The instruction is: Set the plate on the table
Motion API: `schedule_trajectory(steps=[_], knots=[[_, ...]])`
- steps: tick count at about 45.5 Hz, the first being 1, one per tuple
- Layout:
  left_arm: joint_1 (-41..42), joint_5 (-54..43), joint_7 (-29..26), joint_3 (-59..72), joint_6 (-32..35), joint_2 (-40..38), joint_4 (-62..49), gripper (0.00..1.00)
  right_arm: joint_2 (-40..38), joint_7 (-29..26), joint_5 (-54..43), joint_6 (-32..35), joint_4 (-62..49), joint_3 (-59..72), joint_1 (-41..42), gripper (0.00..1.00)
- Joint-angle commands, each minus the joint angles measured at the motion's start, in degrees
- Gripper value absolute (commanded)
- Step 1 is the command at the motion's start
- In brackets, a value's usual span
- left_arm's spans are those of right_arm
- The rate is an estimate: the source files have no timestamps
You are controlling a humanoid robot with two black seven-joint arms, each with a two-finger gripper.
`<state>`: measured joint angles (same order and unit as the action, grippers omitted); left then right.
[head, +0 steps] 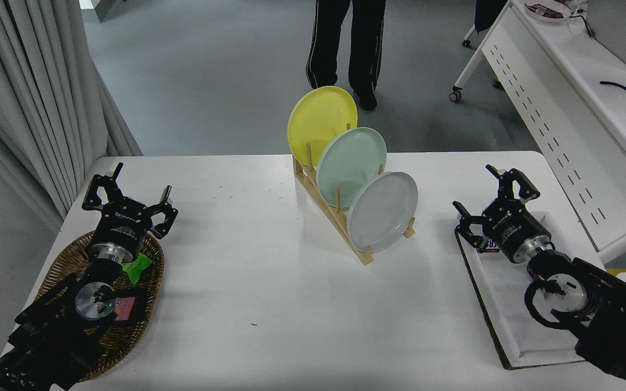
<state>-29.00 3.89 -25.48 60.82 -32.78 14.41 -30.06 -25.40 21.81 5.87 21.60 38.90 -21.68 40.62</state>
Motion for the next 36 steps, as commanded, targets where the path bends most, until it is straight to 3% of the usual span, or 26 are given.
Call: schedule_trajectory(steps=[1,11,22,36], knots=[[0.00,-0.02,-0.01,0.00,0.00,0.00,0.00,1.00,-8.52,-0.10,-0.07,0.02,9.52,7.88,3.94,0.99],[0.00,-0.02,-0.01,0.00,0.00,0.00,0.00,1.00,-12.04,-0.10,-0.07,0.02,11.72,20.78,11.67,0.99],[0.00,-0.02,-0.01,0.00,0.00,0.00,0.00,1.00,-20.29,-0.10,0.54,0.11,23.21,42.13,27.47,0.99],[0.00,-0.02,-0.01,0.00,0.00,0.00,0.00,1.00,-18.38,-1.94,3.62,-2.97,24.38,42.69,29.52,0.99]])
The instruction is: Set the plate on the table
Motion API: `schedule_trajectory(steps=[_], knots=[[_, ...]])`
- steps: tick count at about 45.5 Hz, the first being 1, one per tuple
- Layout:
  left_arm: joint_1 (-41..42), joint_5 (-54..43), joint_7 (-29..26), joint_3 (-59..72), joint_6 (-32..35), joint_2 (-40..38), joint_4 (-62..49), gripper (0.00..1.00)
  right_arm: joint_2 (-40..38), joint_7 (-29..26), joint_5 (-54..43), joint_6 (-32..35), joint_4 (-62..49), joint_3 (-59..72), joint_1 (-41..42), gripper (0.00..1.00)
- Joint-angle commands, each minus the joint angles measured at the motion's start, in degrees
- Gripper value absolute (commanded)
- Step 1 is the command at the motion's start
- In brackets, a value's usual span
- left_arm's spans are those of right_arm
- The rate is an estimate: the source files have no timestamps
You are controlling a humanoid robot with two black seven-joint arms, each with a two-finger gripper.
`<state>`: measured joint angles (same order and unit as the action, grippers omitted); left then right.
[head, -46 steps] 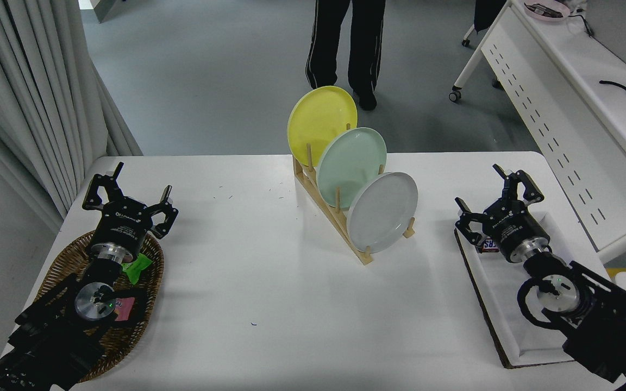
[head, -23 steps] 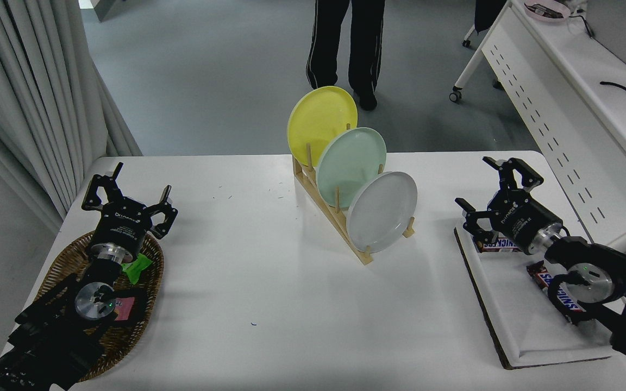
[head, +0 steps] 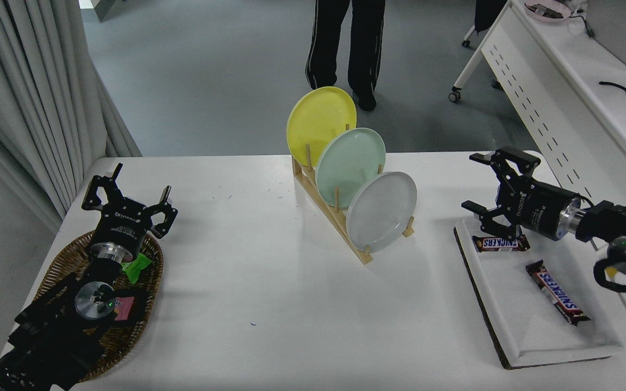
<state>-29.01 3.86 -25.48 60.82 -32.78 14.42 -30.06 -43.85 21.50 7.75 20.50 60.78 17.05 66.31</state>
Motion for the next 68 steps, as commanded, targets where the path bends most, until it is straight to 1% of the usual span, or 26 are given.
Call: schedule_trajectory(steps=[1,4,8,12,16,21,24,37,48,58,63,68], knots=[[0.00,0.01,0.00,0.00,0.00,0.00,0.00,1.00,0.95,-2.77,1.91,-1.95,2.42,3.43,3.92,0.99],[0.00,0.01,0.00,0.00,0.00,0.00,0.00,1.00,3.15,-7.77,2.62,-2.57,1.89,1.15,3.66,0.99],[0.00,0.10,0.00,0.00,0.00,0.00,0.00,1.00,4.04,-13.66,2.71,-3.97,0.49,-2.72,3.31,0.99],[0.00,0.01,0.00,0.00,0.00,0.00,0.00,1.00,5.27,-17.45,2.44,-6.17,-0.75,-6.06,2.86,0.99],[0.00,0.01,0.00,0.00,0.00,0.00,0.00,1.00,7.46,-19.56,2.00,-7.05,-2.15,-6.68,3.13,0.99],[0.00,0.01,0.00,0.00,0.00,0.00,0.00,1.00,12.73,-19.92,1.92,-8.72,-5.31,-6.59,3.30,0.99],[0.00,0.10,0.00,0.00,0.00,0.00,0.00,1.00,14.49,-19.92,2.00,-9.16,-7.51,-6.68,3.22,0.99],[0.00,0.01,0.00,0.00,0.00,0.00,0.00,1.00,23.11,-19.83,1.83,-7.93,-15.16,-10.20,2.95,0.99],[0.00,0.01,0.00,0.00,0.00,0.00,0.00,1.00,24.52,-19.83,1.83,-8.19,-17.18,-10.20,2.25,0.99],[0.00,0.01,0.00,0.00,0.00,0.00,0.00,1.00,25.57,-19.83,1.83,-6.97,-18.06,-10.20,2.16,0.99],[0.00,0.01,0.00,0.00,0.00,0.00,0.00,1.00,26.89,-19.83,1.83,-5.12,-20.69,-10.20,2.07,0.99],[0.00,0.10,0.00,0.00,0.00,0.00,0.00,1.00,29.09,-19.92,1.92,-5.03,-25.00,-10.20,1.72,0.99]])
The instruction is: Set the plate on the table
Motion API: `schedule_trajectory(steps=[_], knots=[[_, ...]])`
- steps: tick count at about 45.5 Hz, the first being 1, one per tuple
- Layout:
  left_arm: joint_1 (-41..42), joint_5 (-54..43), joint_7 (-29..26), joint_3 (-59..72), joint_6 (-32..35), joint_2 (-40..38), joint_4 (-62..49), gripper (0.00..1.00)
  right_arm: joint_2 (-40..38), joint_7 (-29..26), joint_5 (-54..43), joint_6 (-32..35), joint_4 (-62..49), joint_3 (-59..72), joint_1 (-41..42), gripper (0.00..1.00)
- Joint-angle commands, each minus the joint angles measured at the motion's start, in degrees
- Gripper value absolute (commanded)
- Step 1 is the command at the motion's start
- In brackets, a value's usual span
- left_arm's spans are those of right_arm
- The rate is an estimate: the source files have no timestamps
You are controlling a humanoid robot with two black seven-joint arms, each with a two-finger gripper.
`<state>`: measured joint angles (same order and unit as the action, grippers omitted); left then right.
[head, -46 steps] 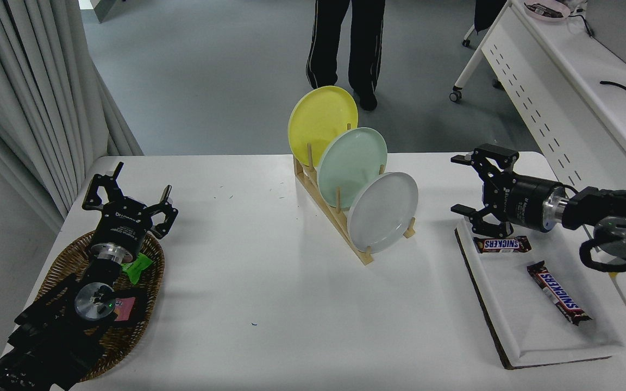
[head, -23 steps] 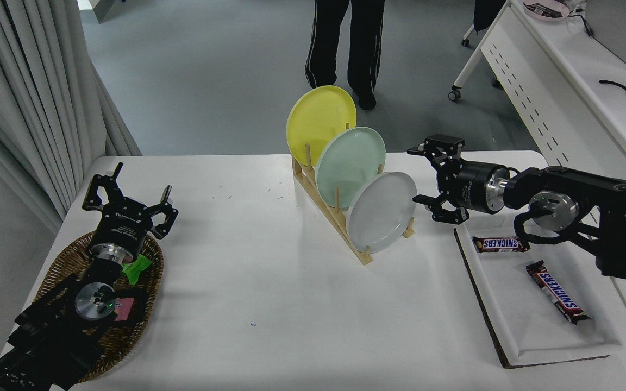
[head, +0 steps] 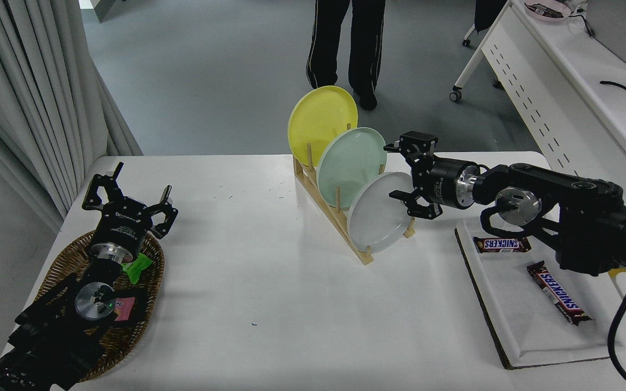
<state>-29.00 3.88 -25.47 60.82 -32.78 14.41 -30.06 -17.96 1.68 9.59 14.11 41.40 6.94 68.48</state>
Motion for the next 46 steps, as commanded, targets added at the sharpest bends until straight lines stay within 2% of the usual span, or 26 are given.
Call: schedule_trajectory(steps=[1,17,32,34,39,42,46], knots=[[0.00,-0.01,-0.02,0.00,0.00,0.00,0.00,1.00,3.37,-0.10,0.00,1.35,-6.15,-0.09,-0.45,0.99],[0.00,-0.01,-0.02,0.00,0.00,0.00,0.00,1.00,4.78,-3.70,0.17,2.41,-6.77,-0.18,-0.71,0.92],[0.00,-0.01,-0.02,0.00,0.00,0.00,0.00,1.00,4.69,-4.05,0.52,3.64,-6.59,-1.58,-0.63,0.65],[0.00,-0.01,-0.02,0.00,0.00,0.00,0.00,1.00,4.60,-4.14,0.52,3.73,-6.59,-2.11,-0.63,0.57],[0.00,-0.01,-0.02,0.00,0.00,0.00,0.00,1.00,4.52,-4.58,0.52,3.73,-6.59,-2.46,-0.54,0.54],[0.00,-0.01,-0.02,0.00,0.00,0.00,0.00,1.00,4.52,-4.75,0.52,3.73,-6.77,-2.46,-0.54,0.44],[0.00,0.07,-0.02,0.00,0.00,0.00,0.00,1.00,4.43,-5.72,0.52,3.64,-6.77,-2.46,-0.45,0.43]])
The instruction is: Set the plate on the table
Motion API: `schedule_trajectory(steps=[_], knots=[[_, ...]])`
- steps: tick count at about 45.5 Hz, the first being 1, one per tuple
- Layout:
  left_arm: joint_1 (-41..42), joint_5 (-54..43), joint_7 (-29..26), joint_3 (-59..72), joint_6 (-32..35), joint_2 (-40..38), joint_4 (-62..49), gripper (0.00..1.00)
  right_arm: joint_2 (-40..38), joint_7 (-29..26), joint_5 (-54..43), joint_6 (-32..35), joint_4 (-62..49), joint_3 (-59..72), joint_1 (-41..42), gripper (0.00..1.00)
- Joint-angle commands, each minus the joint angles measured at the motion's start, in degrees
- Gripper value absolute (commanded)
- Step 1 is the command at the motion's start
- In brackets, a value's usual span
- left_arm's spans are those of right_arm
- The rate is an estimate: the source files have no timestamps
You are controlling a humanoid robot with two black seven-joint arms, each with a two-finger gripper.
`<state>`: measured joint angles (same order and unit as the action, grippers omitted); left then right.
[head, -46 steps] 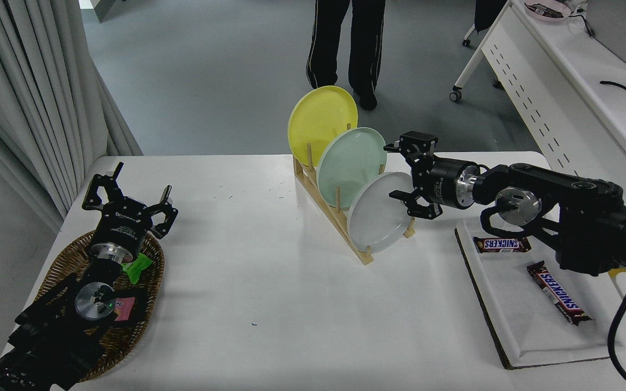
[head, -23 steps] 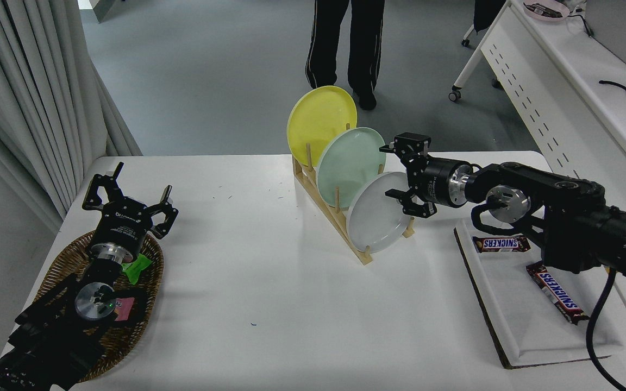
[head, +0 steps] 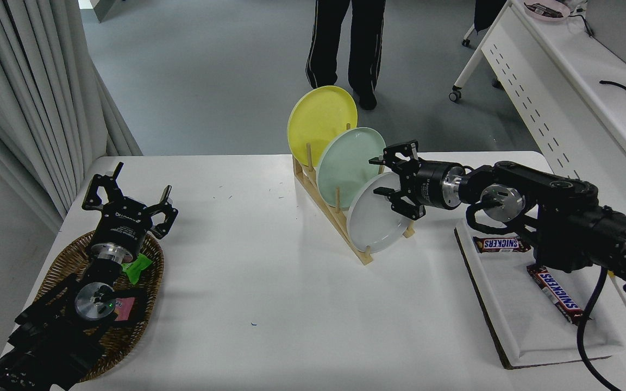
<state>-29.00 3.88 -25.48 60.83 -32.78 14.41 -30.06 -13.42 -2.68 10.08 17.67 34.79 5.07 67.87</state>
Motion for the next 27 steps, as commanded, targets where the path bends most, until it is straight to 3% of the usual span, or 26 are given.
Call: schedule_trajectory(steps=[1,13,21,27], knots=[[0.00,-0.01,-0.01,-0.01,0.00,0.00,0.00,1.00,-0.12,-1.71,0.12,0.08,-0.16,-0.59,0.07,0.43],[0.00,-0.01,-0.01,-0.01,0.00,0.00,0.00,1.00,-0.03,-2.15,0.12,-0.09,-0.16,-0.59,-0.02,0.43],[0.00,-0.01,-0.01,-0.01,0.00,0.00,0.00,1.00,-0.03,-2.15,0.21,-0.36,-0.25,-1.03,0.07,0.31],[0.00,0.08,-0.01,-0.01,0.00,0.00,0.00,1.00,0.06,-2.24,0.21,-0.45,-0.25,-1.64,0.07,0.30]])
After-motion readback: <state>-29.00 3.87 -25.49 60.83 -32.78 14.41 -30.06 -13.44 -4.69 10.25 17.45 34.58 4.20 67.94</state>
